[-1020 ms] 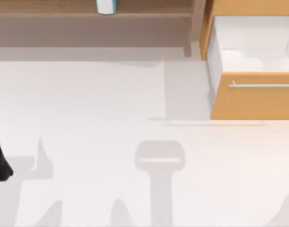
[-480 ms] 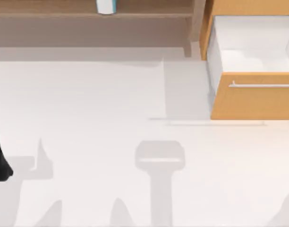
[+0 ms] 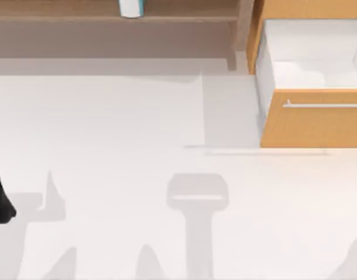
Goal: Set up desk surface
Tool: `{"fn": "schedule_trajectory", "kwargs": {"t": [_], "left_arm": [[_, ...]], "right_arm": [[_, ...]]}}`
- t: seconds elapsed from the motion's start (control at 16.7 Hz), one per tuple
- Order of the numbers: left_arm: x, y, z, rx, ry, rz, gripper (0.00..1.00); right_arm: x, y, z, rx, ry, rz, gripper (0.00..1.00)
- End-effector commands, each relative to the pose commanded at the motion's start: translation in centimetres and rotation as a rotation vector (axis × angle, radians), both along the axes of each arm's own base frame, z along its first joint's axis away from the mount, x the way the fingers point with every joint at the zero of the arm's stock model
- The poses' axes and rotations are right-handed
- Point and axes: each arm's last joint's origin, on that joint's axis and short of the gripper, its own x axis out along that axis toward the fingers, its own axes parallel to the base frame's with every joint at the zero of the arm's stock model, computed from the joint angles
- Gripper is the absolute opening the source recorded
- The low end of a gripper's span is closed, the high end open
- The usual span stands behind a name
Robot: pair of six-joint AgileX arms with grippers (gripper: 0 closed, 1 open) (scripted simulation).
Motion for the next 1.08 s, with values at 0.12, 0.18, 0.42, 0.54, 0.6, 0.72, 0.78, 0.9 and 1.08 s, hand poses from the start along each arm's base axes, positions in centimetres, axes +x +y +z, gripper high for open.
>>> {"fn": "schedule_trajectory", "kwargs": {"t": [0.12,0.18,0.42,0.54,0.6,0.72,0.78,0.9,1.08], "left_arm": [[0.0,0.0,0.0,0.0,0.0,0.0,1.0],[0.0,0.0,0.0,0.0,0.0,0.0,1.0],[0.0,0.0,0.0,0.0,0.0,0.0,1.0],[0.0,0.0,0.0,0.0,0.0,0.0,1.0],[0.0,0.0,0.0,0.0,0.0,0.0,1.0],[0.0,0.0,0.0,0.0,0.0,0.0,1.0],[0.0,0.0,0.0,0.0,0.0,0.0,1.0],[0.0,0.0,0.0,0.0,0.0,0.0,1.0],[0.0,0.0,0.0,0.0,0.0,0.0,1.0]], "right_arm": [[0.3,0.3,0.5,-0.046,-0.041,0.027,1.0],[0.5,0.6,0.7,-0.08,-0.068,0.043,1.0],[0.9,1.2,1.2,-0.287,-0.206,0.082,1.0],[1.1,1.6,1.1,-0.42,-0.288,0.093,1.0],[1.2,2.0,1.0,-0.49,-0.332,0.1,1.0],[1.3,2.9,0.7,-0.635,-0.426,0.117,1.0],[1.4,3.6,0.4,-0.708,-0.476,0.13,1.0],[1.0,5.2,-0.4,-0.836,-0.557,0.165,1.0],[-0.5,8.7,-2.5,-0.968,-0.622,0.266,1.0]]}}
